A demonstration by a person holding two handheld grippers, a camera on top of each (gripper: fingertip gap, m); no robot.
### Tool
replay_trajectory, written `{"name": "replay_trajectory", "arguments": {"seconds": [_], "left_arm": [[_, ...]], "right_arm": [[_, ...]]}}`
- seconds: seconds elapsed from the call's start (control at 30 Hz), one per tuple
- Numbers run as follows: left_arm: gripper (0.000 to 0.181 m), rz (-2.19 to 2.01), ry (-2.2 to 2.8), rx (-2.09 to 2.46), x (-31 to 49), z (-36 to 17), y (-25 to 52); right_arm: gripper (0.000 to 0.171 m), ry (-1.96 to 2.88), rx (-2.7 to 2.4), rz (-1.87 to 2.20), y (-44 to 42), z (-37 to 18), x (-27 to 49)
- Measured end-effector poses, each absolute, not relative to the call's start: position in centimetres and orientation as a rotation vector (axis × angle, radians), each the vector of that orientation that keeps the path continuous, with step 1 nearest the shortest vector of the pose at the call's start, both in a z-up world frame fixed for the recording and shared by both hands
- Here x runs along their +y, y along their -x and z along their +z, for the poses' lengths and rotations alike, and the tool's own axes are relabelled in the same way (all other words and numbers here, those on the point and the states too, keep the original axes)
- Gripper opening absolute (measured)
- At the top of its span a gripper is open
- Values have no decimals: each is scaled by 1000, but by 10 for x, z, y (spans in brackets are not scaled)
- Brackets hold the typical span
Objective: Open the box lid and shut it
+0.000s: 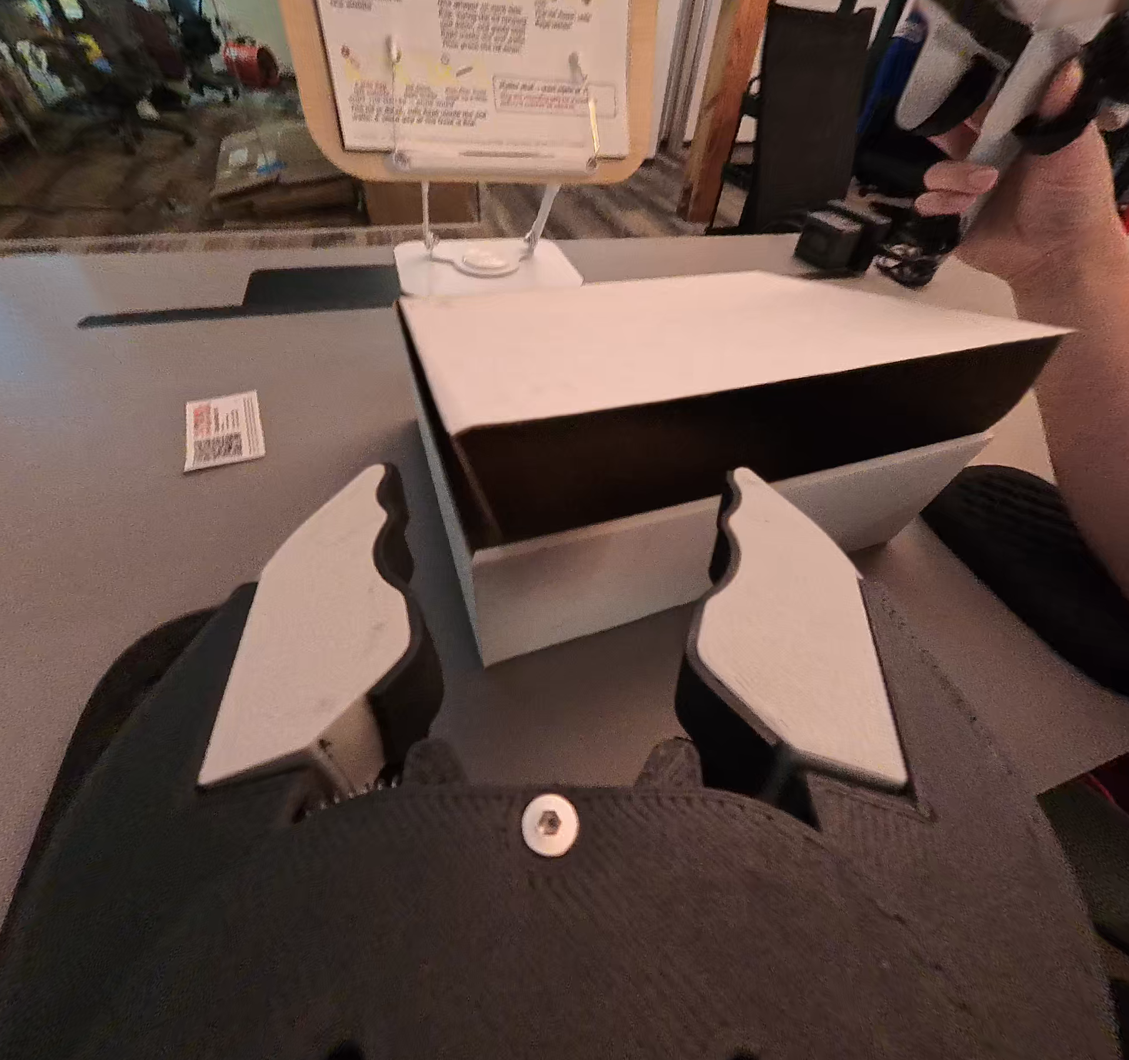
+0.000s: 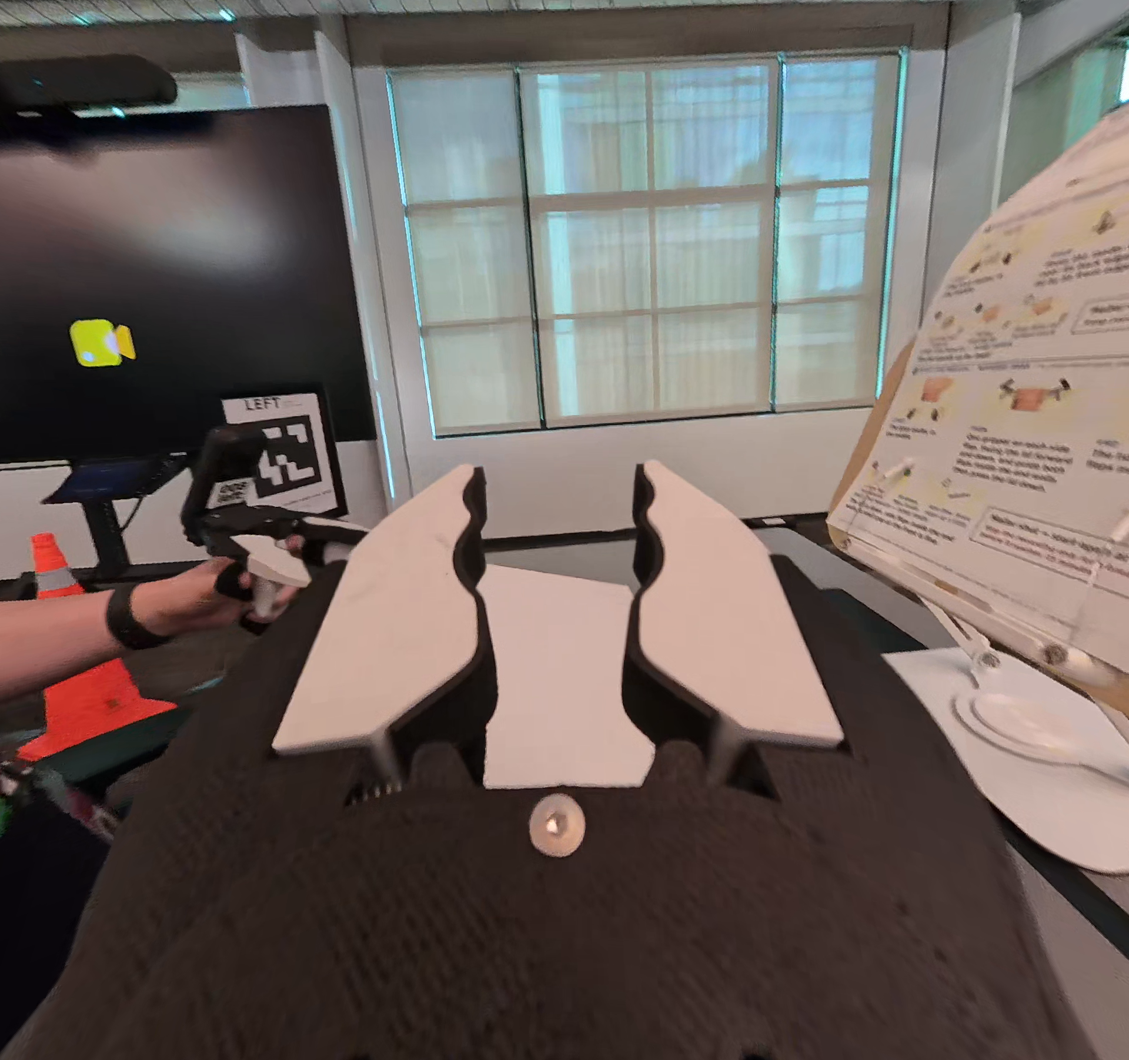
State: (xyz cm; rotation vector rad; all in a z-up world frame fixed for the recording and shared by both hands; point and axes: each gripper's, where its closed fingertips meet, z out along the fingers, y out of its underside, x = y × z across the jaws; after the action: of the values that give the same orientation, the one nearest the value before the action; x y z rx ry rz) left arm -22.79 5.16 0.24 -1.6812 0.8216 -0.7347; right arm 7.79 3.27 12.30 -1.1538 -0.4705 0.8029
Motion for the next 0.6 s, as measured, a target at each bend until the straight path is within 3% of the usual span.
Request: {"name": "replay_trajectory", "arguments": {"seconds": [0.23,0.4,0.6], "left_arm": [[100,-706,1789,857,61,-46,224],[98,-783,1778,774,68,-51,213],[97,-867,1759,803,81,-64,190]], "right_arm": [[47,1269,-485,757,-69,96,49],[47,1259,-451,663,-71,106,57],[52,1362,-369,105,-83,146,38]]}}
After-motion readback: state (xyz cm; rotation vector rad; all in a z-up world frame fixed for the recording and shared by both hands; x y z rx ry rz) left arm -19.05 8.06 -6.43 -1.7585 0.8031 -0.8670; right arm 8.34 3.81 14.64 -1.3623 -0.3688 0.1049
